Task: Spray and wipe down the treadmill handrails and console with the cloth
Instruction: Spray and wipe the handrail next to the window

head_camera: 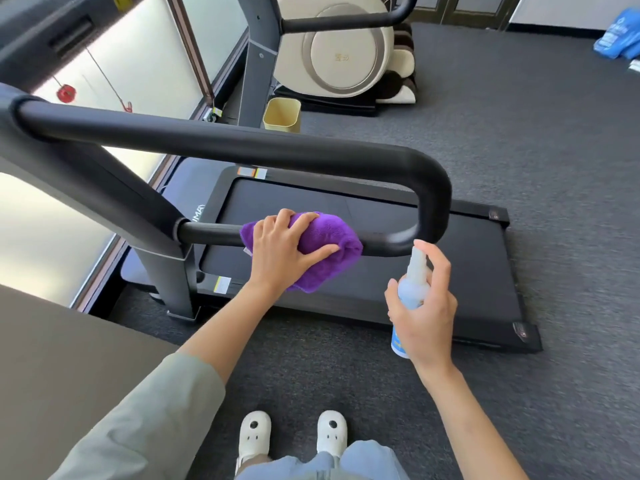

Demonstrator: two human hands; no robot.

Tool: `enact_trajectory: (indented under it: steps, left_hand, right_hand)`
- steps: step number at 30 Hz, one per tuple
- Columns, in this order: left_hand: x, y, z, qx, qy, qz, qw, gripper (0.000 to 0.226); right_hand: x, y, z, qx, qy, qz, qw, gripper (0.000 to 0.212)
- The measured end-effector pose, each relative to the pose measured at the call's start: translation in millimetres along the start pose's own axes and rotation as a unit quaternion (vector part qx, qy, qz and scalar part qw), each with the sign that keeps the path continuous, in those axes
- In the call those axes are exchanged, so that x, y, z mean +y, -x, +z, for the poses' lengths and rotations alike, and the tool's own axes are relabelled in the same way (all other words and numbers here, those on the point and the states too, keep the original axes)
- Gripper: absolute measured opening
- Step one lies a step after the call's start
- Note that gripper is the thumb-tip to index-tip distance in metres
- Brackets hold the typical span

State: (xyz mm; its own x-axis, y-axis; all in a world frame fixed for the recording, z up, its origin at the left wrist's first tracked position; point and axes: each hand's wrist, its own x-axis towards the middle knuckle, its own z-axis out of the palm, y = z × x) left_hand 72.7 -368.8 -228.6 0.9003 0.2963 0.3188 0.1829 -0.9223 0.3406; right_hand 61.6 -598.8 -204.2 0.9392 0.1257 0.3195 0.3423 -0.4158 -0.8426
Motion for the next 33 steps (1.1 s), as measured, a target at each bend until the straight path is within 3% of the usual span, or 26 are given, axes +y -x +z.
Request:
enact_trajectory:
  steps: [6,11,17,21,29,33]
  left_hand:
    - [-88.3,-4.0,-29.6,-0.016,-0.013,-0.076,0.997,0.072]
    - [-129.8,-8.6,-40.4,-0.015,0.008,-0.087,0.996,0.072]
    - [-74.9,-11.8,-25.2,-0.055,-0.014,-0.058,0.997,0.076]
    - [-53.1,-15.5,-17.0,-0.040,-0.055,-0.048,0.997,0.077]
    - [-1.2,-17.5,1.2,-0.010,-0.035,-0.015,0.999,0.069]
    - [41.2,-15.5,14.2,0.007,-0.017,-0.004,1.000,0.064]
  right_hand:
    - [-23.2,5.7,38.7,-0.007,-0.002,-0.026,1.000,0.068]
    - [-37.7,9.0,60.0,0.001,-0.001,-0.032,0.999,0.069]
    - [-51.9,11.5,69.1,0.014,0.017,-0.033,0.999,0.068]
    - [-50.3,16.8,59.0,0.019,0.031,-0.034,0.999,0.064]
    - [-28.6,20.1,24.0,0.040,0.024,0.027,0.999,0.063]
    - [-17.4,15.2,5.0,0.045,0.034,0.019,0.998,0.063]
